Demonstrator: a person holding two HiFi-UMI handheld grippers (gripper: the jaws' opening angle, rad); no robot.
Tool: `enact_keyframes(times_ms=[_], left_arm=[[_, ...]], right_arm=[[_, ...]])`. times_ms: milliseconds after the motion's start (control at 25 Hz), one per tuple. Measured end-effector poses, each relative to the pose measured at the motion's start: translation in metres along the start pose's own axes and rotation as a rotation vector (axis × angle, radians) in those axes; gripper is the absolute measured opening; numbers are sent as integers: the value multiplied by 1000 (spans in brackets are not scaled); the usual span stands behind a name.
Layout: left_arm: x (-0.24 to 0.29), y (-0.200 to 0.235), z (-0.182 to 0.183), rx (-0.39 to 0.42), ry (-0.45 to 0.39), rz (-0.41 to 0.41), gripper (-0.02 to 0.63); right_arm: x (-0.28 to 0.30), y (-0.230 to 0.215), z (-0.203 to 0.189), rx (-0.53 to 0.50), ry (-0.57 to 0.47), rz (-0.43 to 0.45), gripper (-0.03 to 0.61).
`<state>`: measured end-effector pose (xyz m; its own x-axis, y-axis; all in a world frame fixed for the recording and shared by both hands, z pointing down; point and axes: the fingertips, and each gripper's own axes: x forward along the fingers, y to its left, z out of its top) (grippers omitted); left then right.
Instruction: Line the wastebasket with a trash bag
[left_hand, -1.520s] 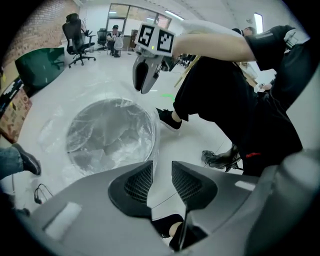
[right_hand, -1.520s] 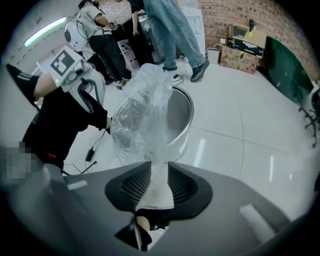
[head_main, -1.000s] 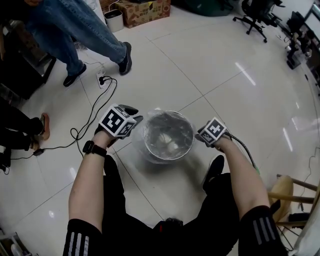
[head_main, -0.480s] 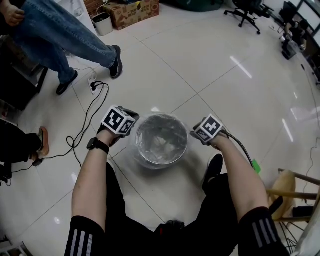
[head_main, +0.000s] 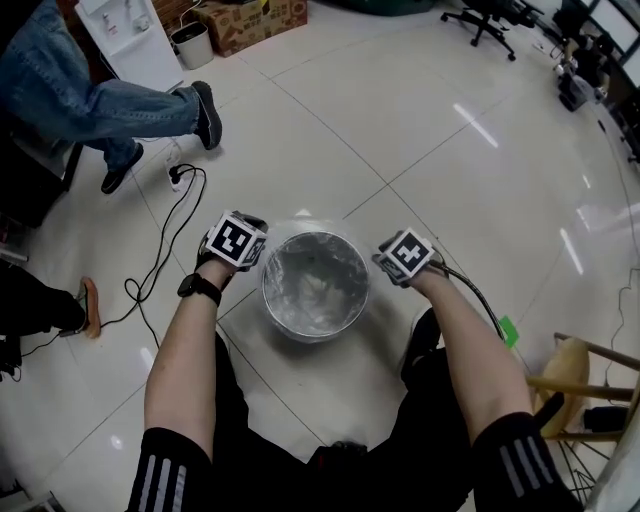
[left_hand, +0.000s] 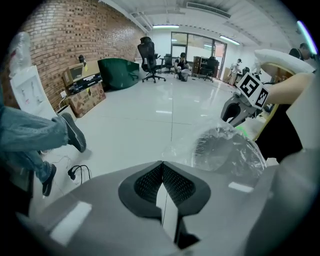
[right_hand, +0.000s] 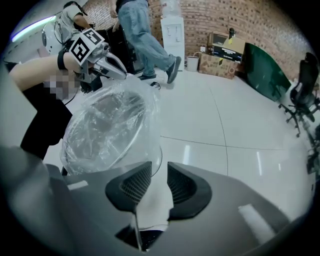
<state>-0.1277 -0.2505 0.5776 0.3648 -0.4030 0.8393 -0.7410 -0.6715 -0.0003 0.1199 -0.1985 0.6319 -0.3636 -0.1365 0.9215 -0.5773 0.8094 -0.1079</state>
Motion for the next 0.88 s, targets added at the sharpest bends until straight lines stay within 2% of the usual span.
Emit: enact_keyframes(times_ms=[80, 200, 360, 400, 600, 760, 880], left_arm=[[8, 4, -11, -15, 38, -6, 0], [23, 3, -33, -18, 121, -39, 0], [31, -9, -79, -11, 321, -113, 0], [31, -12, -85, -12, 349, -133, 0], [39, -21, -76, 39, 329, -181, 37], [41, -27, -92, 30, 413, -201, 63], [42, -28, -92, 19, 412, -201, 77]], right_arm=[[5, -3, 2, -5, 4, 3, 110], [17, -5, -7, 8, 62, 13, 112], [30, -1, -10, 2, 103, 57, 112], [33, 1, -11, -4, 115, 66, 110], [44, 10, -16, -48, 168, 100, 110], [51, 12, -24, -56, 207, 112, 112], [49, 9, -23, -36, 198, 109, 112]])
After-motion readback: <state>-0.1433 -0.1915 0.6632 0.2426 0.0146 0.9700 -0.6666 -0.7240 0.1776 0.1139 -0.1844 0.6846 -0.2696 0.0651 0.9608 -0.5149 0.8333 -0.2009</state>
